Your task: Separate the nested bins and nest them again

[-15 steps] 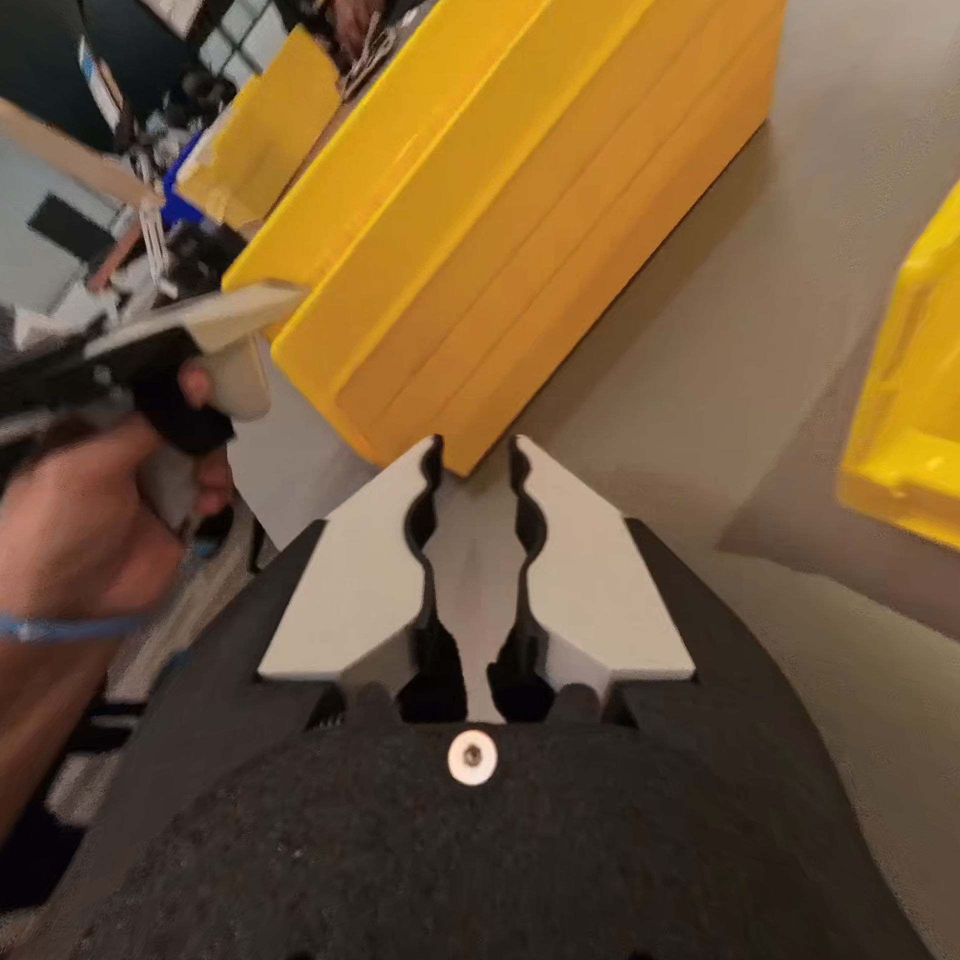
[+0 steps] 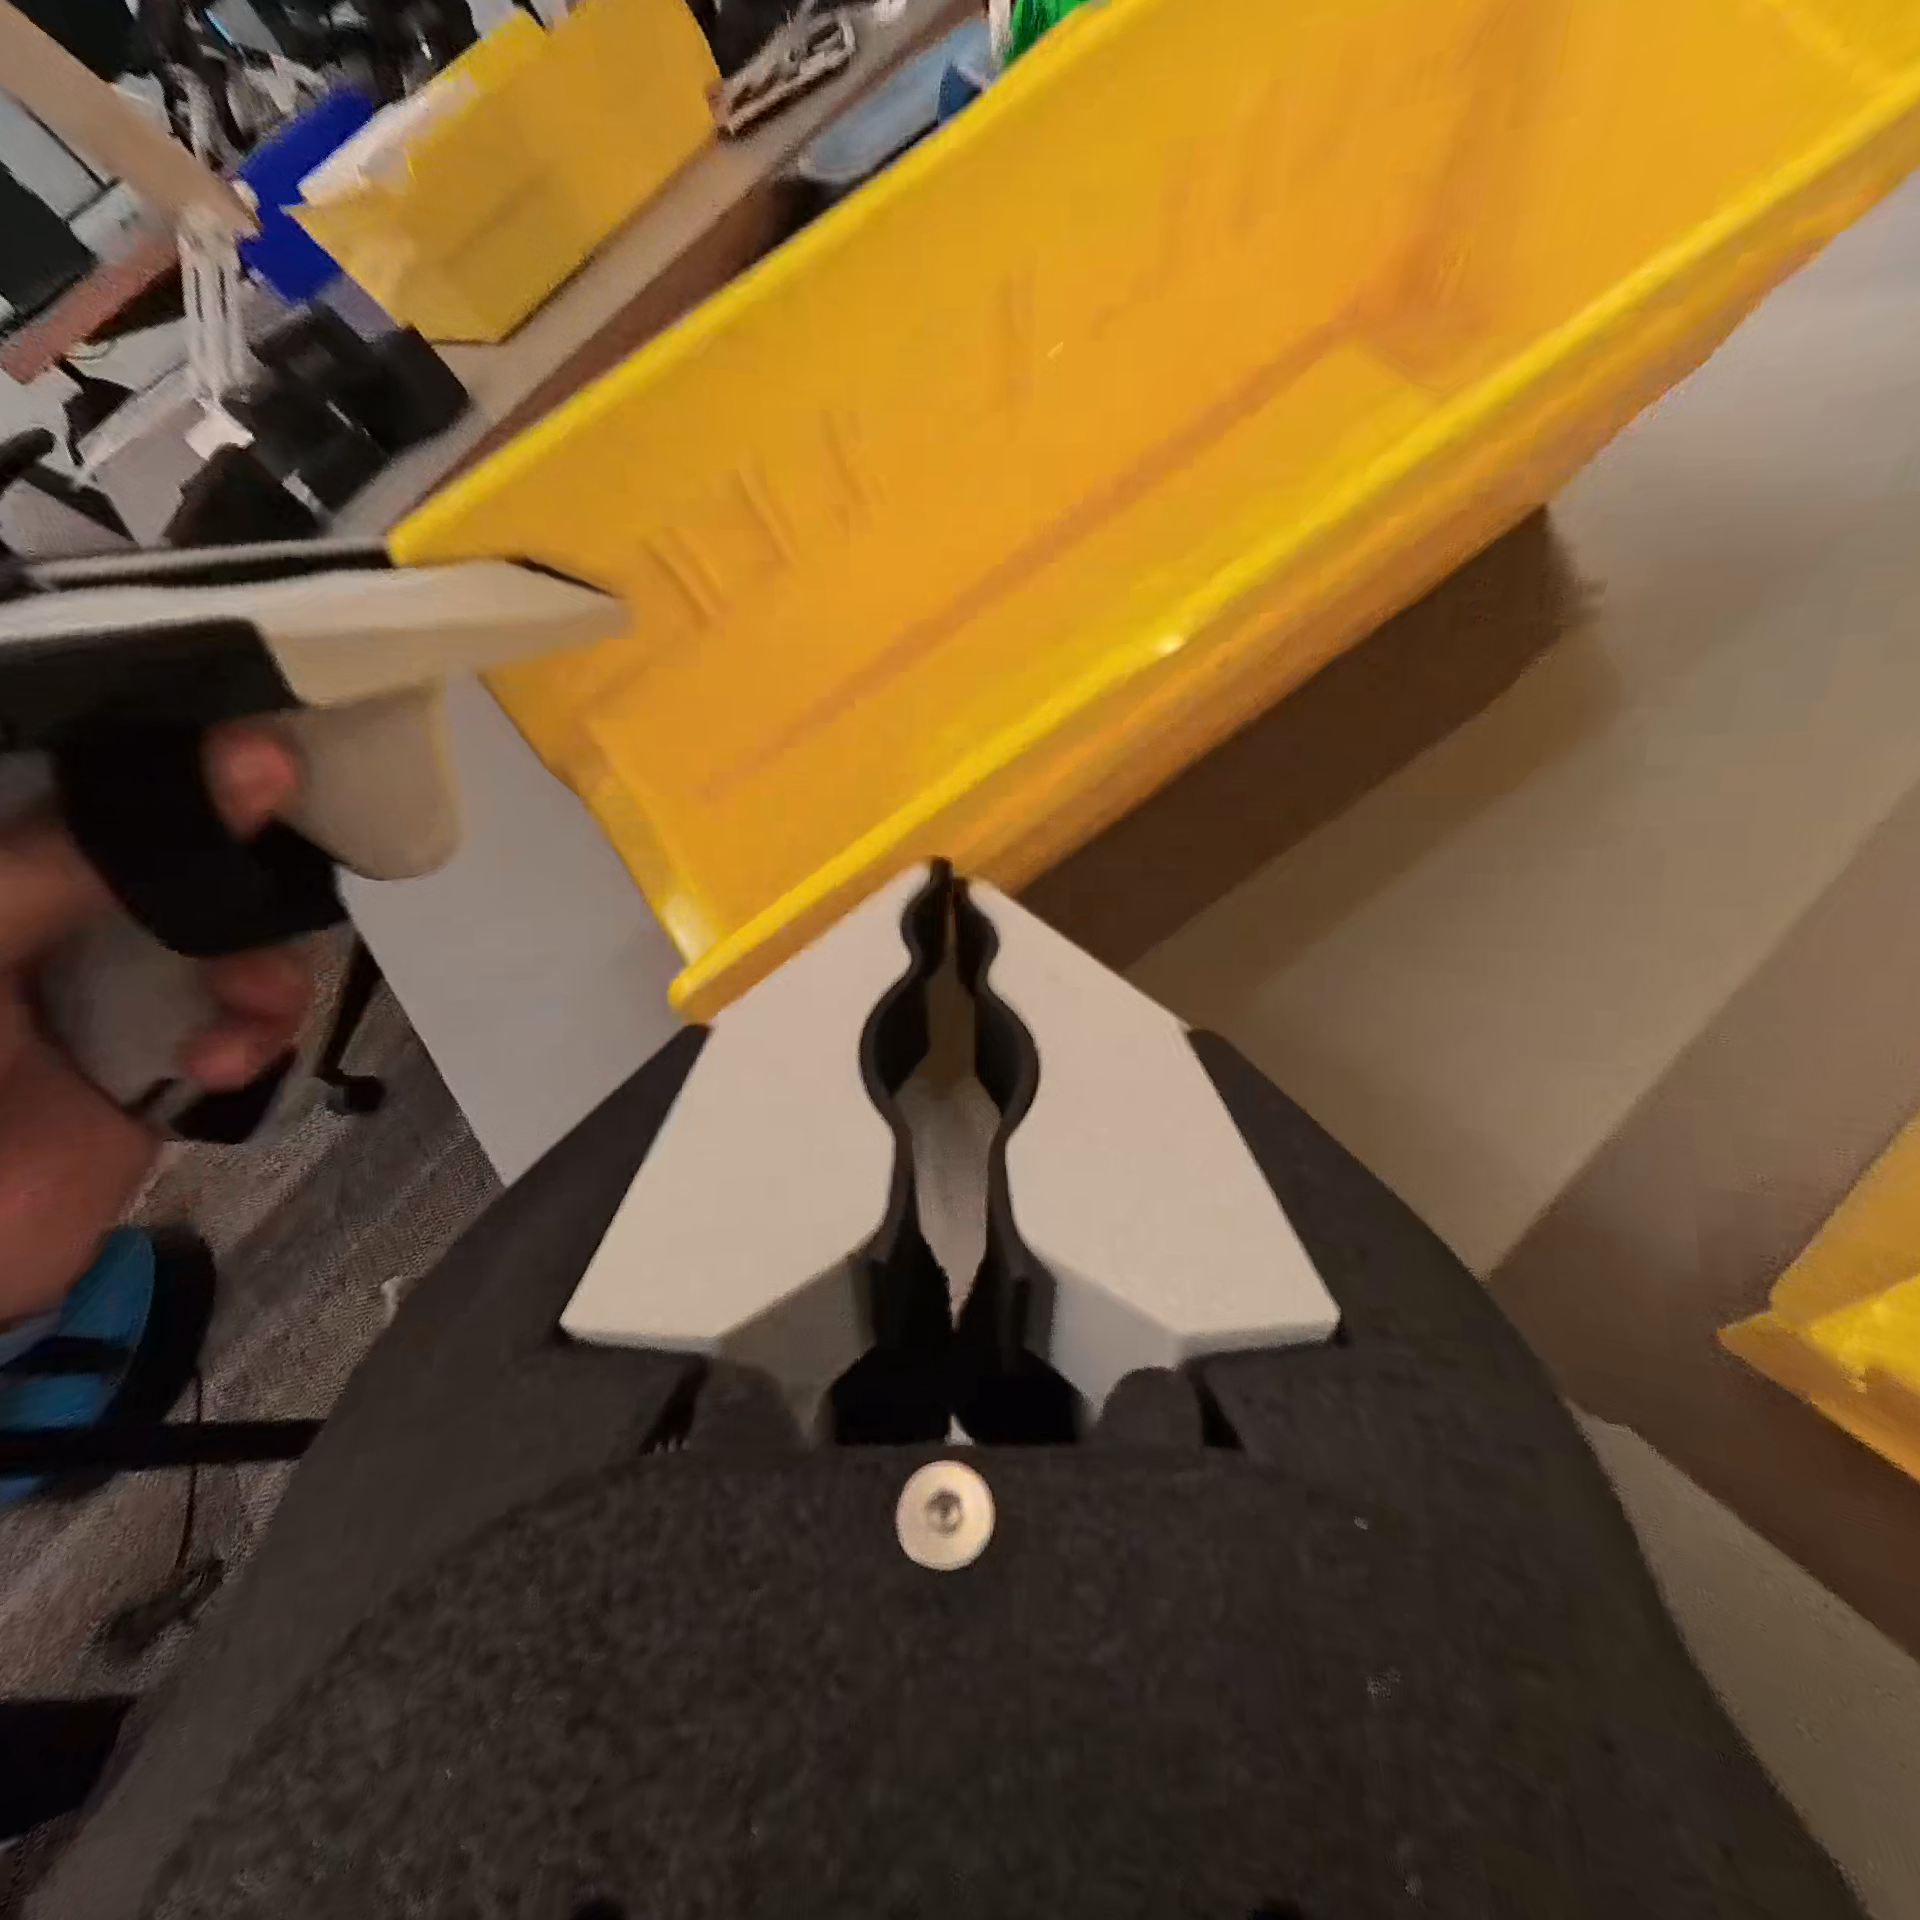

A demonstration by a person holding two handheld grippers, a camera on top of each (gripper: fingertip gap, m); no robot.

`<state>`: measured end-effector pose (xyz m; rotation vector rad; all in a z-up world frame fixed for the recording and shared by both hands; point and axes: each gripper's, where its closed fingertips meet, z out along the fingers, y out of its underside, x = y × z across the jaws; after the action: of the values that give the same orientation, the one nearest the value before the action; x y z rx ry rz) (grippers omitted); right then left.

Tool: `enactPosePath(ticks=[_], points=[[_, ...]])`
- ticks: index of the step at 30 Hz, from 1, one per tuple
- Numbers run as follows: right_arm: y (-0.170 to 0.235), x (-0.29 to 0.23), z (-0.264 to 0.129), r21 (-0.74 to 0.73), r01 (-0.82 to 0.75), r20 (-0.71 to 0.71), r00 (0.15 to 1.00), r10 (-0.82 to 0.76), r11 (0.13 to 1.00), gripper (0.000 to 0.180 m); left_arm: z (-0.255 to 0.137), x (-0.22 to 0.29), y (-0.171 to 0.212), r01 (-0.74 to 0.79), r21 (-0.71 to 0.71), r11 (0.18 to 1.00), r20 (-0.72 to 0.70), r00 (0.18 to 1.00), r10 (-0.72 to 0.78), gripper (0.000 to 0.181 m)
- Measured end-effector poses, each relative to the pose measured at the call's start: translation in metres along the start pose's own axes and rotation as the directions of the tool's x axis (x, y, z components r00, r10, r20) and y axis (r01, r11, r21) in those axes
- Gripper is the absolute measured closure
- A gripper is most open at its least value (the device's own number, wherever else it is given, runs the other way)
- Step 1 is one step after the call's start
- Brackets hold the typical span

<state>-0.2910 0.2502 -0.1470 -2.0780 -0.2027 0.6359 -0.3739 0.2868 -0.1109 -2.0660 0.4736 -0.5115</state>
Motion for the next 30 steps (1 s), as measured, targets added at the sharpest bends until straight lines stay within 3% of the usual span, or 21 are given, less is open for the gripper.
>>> enactPosePath(ticks=[2,5,8,11,13,17,27,30], points=[[-0.004,0.006,0.001,0.038,0.016,-0.036,0.999,-0.014,0.999,0.18,-0.002,0.003,-0.004,-0.035,-0.02,0.999,0.004,0.999,0.035,0.174],[-0.036,0.007,-0.015,0.146,0.039,-0.042,0.999,-0.033,0.989,0.18,-0.001,0.001,0.004,0.057,-0.061,0.996,-0.048,0.997,-0.06,0.177],[-0.033,0.014,-0.012,0.071,0.035,-0.037,0.999,-0.033,0.997,0.18,0.0,0.002,0.006,0.153,-0.048,0.987,-0.086,0.984,-0.157,0.177],[-0.022,0.006,-0.016,0.071,-0.129,0.092,0.988,0.122,0.989,0.173,0.001,0.004,0.003,0.129,-0.036,0.991,-0.071,0.989,-0.131,0.177],[-0.022,-0.007,-0.031,0.145,-0.208,0.201,0.963,0.177,0.967,0.153,0.003,0.007,0.001,0.143,-0.041,0.989,-0.083,0.986,-0.146,0.177],[-0.002,-0.013,-0.034,0.186,-0.165,0.193,0.973,0.129,0.969,0.151,0.005,0.01,-0.001,0.125,-0.037,0.991,-0.077,0.989,-0.128,0.177],[-0.027,-0.026,-0.055,0.241,-0.297,0.369,0.908,0.196,0.924,0.153,0.005,0.009,0.004,0.162,-0.036,0.986,-0.096,0.982,-0.164,0.177],[-0.013,-0.022,-0.038,0.18,-0.2,0.279,0.949,0.145,0.963,0.158,0.005,0.009,0.006,0.189,-0.038,0.981,-0.1,0.976,-0.192,0.177]])
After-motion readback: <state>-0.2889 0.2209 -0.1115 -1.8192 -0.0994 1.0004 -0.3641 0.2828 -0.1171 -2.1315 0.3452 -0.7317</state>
